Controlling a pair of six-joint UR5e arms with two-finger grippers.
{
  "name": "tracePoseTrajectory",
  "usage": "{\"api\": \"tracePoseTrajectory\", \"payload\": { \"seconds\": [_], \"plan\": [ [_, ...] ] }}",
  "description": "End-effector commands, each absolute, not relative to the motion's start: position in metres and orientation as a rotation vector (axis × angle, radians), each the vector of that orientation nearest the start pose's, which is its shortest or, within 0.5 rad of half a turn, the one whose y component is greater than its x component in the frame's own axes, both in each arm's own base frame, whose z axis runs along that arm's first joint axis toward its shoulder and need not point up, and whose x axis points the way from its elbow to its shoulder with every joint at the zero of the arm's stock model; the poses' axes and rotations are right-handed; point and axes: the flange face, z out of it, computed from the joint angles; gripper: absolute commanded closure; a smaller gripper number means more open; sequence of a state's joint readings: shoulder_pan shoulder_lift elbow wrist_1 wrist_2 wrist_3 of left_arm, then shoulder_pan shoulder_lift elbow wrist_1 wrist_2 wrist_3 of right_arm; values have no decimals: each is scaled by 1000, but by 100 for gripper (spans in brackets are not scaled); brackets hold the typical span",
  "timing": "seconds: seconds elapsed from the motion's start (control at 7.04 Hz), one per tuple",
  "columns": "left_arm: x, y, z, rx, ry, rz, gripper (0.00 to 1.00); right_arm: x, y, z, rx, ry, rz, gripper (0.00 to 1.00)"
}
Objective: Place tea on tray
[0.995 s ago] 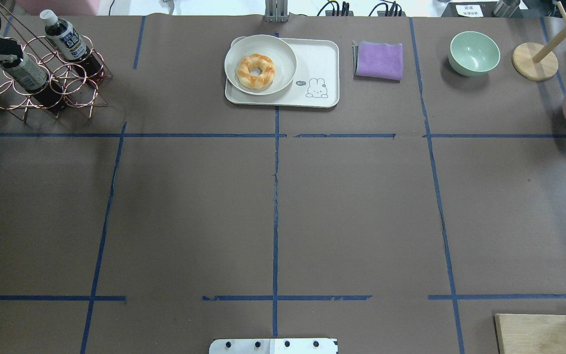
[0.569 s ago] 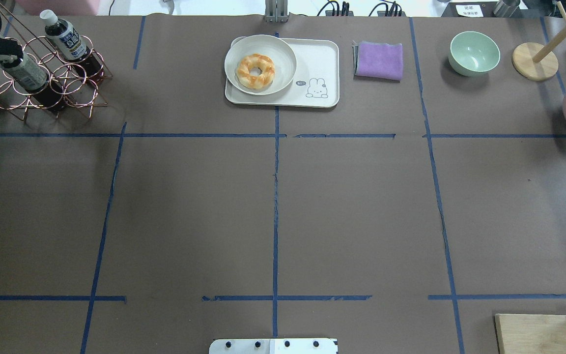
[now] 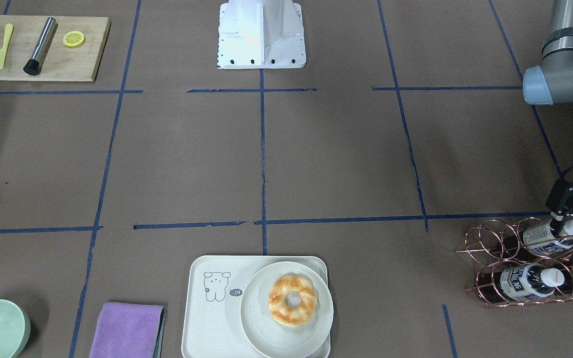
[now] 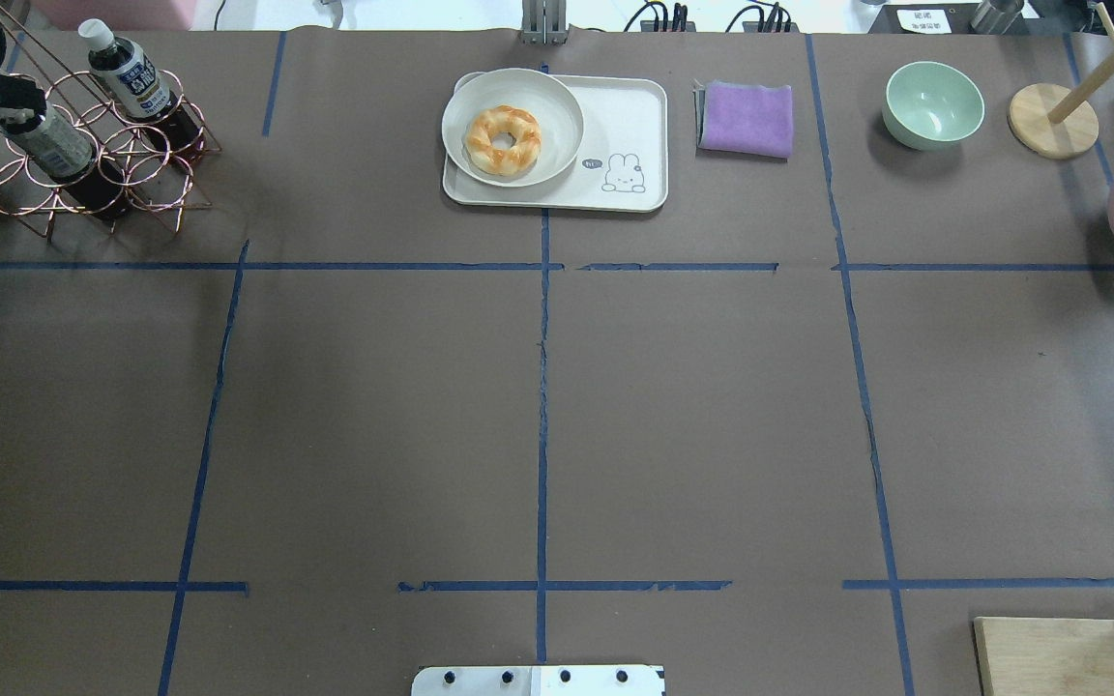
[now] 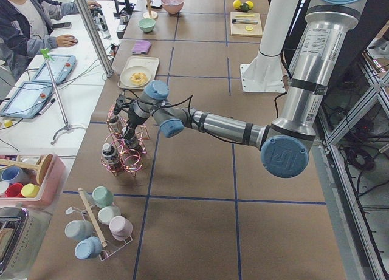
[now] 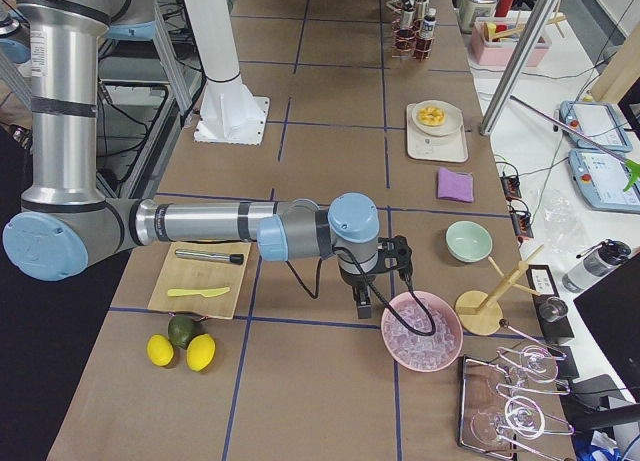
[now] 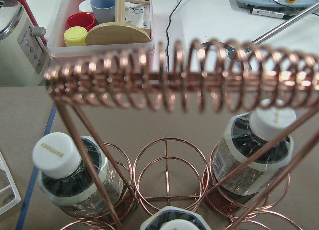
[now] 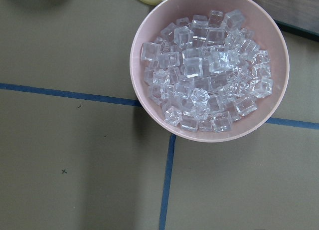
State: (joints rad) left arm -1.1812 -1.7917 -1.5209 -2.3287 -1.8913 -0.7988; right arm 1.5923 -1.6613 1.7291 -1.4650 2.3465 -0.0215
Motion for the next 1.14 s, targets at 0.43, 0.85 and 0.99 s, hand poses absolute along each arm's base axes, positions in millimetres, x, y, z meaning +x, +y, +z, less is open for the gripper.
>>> {"api": "tracePoseTrajectory", "payload": {
  "seconds": [0.43,0.85,0.99],
  "plan": [
    [142,-608,483,603,767,-219,33,73,-462,612,181,-770,-67,0],
    [140,-607,484,601,764,-220,39,73,-462,612,182,-770,-69,0],
    [140,-607,484,603,763,-219,39,73,-462,612,182,-770,-69,0]
  ]
}}
